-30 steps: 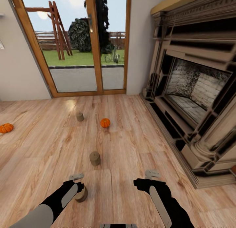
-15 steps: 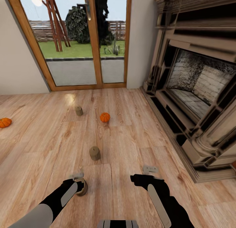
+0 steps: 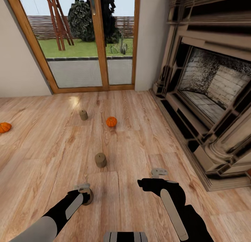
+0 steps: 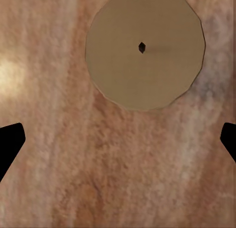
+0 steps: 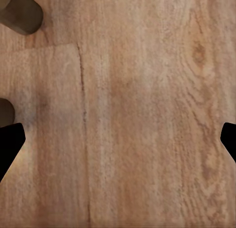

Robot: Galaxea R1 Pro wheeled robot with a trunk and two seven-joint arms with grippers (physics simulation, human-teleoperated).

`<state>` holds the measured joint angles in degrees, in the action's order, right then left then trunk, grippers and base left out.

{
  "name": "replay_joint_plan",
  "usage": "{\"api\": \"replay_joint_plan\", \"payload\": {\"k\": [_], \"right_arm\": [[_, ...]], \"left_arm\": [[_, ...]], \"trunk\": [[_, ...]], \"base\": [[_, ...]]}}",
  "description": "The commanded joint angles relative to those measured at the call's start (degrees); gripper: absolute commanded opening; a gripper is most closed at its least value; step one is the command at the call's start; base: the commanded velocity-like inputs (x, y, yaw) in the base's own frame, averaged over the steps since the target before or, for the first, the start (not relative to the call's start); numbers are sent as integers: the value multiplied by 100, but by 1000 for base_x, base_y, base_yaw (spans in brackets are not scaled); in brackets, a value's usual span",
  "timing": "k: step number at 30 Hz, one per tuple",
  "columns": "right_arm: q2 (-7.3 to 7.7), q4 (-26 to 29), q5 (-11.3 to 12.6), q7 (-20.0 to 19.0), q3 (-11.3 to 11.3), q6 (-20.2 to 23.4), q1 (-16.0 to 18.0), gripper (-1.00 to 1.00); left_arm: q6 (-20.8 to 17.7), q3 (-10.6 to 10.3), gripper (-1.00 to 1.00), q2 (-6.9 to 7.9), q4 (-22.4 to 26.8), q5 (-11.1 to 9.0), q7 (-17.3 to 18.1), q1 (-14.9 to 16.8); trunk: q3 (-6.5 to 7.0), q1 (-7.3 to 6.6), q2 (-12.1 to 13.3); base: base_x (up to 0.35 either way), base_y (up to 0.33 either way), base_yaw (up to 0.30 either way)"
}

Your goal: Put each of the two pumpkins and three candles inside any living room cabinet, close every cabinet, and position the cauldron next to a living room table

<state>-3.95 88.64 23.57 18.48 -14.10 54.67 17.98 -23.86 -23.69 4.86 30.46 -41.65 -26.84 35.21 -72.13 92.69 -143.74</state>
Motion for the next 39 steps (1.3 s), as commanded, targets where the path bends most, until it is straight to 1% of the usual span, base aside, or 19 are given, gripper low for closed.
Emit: {"api": "replay_joint_plan", "payload": {"k": [1,29,36,39], "right_arm": [[0,5,59,60,-4,15,4,100],[-9,-47,60,51,-4,9,4,100],[-9,-48,60,51,-3,9,4,100],[-6,-39,68,25,1,9,4,100]], "left_arm": [[-13,-48,100,6,13,-53,-50,3],[-13,-48,100,33,13,-54,-58,3],[-13,-48,100,33,13,-53,-58,3],[-9,-48,100,35,13,-53,-58,3]], "trunk": [[-5,-1,-2],[-5,-1,-2],[-5,-1,-2],[-71,7,-6]], "base": [[0,0,0],[122,9,0],[23,0,0],[1,0,0]]}}
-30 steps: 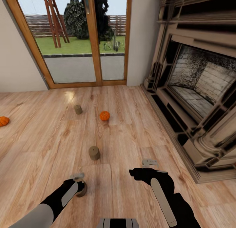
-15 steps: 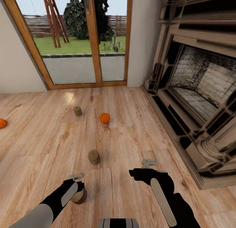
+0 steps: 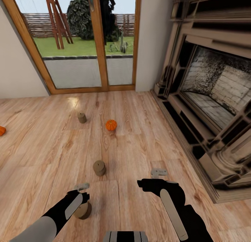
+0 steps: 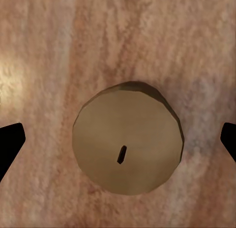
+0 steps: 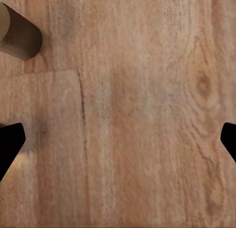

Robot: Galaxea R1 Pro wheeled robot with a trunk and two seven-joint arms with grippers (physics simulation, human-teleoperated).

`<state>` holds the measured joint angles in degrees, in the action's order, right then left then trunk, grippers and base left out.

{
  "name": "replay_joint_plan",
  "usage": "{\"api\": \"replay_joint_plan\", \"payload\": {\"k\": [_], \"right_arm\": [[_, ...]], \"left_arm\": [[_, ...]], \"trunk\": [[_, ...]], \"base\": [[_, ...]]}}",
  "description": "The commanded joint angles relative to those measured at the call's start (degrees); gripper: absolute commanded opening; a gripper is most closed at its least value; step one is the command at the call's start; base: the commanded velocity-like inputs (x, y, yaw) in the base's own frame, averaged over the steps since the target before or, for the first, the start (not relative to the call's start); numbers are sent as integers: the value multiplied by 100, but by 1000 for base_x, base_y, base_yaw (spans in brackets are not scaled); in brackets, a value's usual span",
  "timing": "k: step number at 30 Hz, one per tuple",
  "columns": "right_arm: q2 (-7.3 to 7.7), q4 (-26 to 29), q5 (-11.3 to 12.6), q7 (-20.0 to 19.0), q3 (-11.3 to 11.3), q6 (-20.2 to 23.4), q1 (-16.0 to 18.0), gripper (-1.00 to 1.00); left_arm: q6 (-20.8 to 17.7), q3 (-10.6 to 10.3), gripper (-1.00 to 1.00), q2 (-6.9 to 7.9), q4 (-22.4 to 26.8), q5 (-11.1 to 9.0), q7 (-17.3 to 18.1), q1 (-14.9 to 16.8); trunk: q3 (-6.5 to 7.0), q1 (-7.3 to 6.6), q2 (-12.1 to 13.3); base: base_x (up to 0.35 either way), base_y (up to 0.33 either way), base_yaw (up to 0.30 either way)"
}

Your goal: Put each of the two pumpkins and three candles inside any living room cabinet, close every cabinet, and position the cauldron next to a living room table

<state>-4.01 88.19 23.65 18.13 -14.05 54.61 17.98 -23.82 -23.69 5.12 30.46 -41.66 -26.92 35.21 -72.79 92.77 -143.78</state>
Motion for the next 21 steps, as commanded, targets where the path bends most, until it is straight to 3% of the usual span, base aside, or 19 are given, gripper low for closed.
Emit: {"api": "replay_joint_plan", "payload": {"k": [1,2,6,9,12,15,21], "right_arm": [[7,12,84,24,-1,15,4,100],[16,25,157,-77,5,11,5,100],[37,46,833,-1282,43,7,4,100],[38,48,1035,-1995,73,6,4,100],[34,39,1086,-2247,84,6,4,100],[26,29,1095,-2296,86,6,4,100],[23,23,1092,-2313,87,6,4,100]], "left_arm": [[-12,-48,100,10,13,-53,-50,4],[-11,-48,100,9,13,-53,-50,4],[-9,-48,100,7,13,-53,-50,4],[-9,-48,100,5,13,-49,-55,4],[-9,-52,100,-2,13,-45,-58,4],[-9,-53,100,-8,13,-44,-59,4],[-9,-57,100,-23,10,-19,-63,4]], "trunk": [[-27,1,-4],[-50,4,-5],[-138,14,-10],[-205,22,-14],[-271,30,-18],[-271,30,-18],[-404,45,-26]], "base": [[0,0,0],[0,0,0],[0,0,0],[0,0,0],[0,0,0],[0,0,0],[0,0,0]]}}
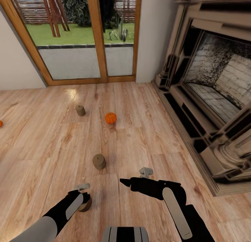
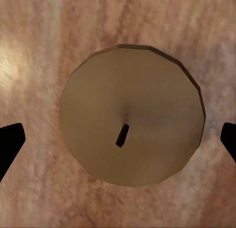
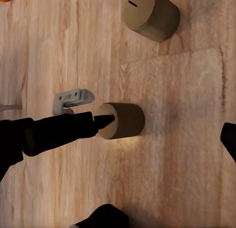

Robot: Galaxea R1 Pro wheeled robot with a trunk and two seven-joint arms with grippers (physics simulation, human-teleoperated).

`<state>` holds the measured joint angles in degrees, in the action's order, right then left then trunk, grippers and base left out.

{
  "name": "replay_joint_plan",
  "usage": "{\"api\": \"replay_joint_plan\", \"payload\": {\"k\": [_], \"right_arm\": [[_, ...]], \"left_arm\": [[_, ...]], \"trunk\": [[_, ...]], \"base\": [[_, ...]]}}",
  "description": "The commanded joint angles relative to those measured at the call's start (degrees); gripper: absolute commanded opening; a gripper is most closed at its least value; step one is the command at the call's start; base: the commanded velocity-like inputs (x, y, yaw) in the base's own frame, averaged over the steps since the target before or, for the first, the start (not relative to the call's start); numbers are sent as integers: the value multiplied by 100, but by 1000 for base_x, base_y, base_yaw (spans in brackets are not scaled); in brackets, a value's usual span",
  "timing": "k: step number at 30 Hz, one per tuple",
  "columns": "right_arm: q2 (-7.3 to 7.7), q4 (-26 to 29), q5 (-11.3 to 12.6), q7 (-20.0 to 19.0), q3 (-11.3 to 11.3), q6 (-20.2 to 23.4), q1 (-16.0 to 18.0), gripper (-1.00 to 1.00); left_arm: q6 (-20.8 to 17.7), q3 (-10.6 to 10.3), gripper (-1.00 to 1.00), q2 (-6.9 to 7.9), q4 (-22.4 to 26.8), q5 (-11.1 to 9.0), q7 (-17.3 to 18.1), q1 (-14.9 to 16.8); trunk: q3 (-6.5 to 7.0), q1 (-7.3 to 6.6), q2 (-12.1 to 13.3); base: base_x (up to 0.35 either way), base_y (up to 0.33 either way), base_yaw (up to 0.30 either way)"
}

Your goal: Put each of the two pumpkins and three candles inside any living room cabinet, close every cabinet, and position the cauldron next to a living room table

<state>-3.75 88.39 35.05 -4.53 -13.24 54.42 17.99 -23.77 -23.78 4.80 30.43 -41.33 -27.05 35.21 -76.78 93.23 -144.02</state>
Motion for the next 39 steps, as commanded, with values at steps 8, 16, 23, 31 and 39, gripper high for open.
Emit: {"api": "replay_joint_plan", "payload": {"k": [8,16,23,31,39], "right_arm": [[4,-1,-51,-48,6,25,3,100],[0,-5,-50,-48,-2,25,3,100],[-3,-6,-51,-48,-3,25,3,100],[-11,-6,-51,-48,-3,25,3,100],[-18,-6,-51,-48,-3,25,4,100]], "left_arm": [[-14,-48,100,-3,7,-25,-52,3],[-15,-48,100,-5,8,-27,-48,3],[-14,-49,100,2,7,-24,-46,3],[-14,-52,100,10,7,-53,-46,3],[-9,-57,100,10,7,-16,-54,3]], "trunk": [[-71,6,-6],[-71,6,-6],[-71,6,-6],[-71,6,-6],[-116,12,-9]], "base": [[0,0,0],[35,0,0],[75,0,0],[13,0,0],[2,0,0]]}}
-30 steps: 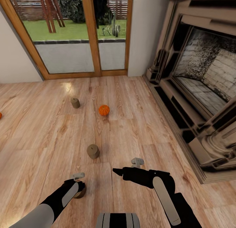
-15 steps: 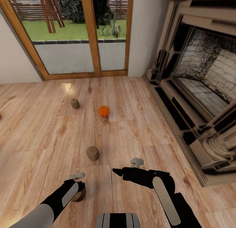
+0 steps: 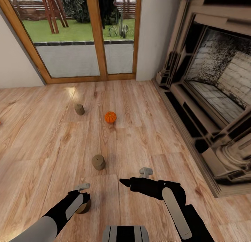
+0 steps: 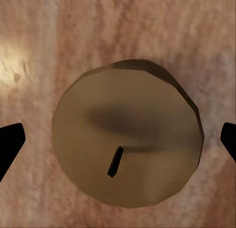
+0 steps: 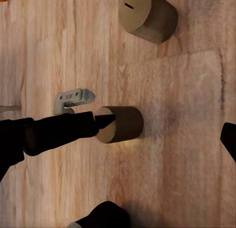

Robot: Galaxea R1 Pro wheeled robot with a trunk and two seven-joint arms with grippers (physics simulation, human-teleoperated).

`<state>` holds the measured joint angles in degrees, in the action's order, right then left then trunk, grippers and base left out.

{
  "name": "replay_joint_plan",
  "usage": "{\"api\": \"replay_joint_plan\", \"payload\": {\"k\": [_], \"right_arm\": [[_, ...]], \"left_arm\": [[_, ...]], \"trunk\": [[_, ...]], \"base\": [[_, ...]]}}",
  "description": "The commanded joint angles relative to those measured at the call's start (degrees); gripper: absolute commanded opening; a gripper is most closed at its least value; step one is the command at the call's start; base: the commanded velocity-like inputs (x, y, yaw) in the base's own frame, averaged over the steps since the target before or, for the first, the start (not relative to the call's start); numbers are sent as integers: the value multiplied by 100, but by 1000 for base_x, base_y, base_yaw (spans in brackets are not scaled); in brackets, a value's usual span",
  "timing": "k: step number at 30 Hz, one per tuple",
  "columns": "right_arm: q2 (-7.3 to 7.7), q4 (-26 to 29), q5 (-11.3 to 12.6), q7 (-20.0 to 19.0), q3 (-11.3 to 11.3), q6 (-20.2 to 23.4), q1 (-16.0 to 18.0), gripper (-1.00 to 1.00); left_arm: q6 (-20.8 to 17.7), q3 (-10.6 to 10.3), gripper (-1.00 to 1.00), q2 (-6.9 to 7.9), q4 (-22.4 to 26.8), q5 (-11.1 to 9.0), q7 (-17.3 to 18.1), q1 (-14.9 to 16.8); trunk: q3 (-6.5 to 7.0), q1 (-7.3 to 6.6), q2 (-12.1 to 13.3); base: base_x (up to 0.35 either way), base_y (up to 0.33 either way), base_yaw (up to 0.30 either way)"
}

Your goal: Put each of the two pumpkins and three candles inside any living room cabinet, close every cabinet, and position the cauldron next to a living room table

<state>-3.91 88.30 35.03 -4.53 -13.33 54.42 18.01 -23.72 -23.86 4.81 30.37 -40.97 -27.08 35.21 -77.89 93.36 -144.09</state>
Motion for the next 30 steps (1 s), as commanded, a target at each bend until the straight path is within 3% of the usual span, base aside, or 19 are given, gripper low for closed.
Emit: {"api": "replay_joint_plan", "payload": {"k": [1,12,30], "right_arm": [[-4,3,-49,-48,6,25,3,100],[-4,3,-49,-48,6,25,1,100],[-5,3,-51,-48,6,25,1,100]], "left_arm": [[-12,-48,100,10,13,-52,-50,3],[-2,-49,100,3,13,-51,-51,3],[-7,-57,100,2,17,-51,-51,3]], "trunk": [[-27,1,-3],[-182,19,-13],[-249,27,-17]], "base": [[0,0,0],[0,0,0],[0,0,0]]}}
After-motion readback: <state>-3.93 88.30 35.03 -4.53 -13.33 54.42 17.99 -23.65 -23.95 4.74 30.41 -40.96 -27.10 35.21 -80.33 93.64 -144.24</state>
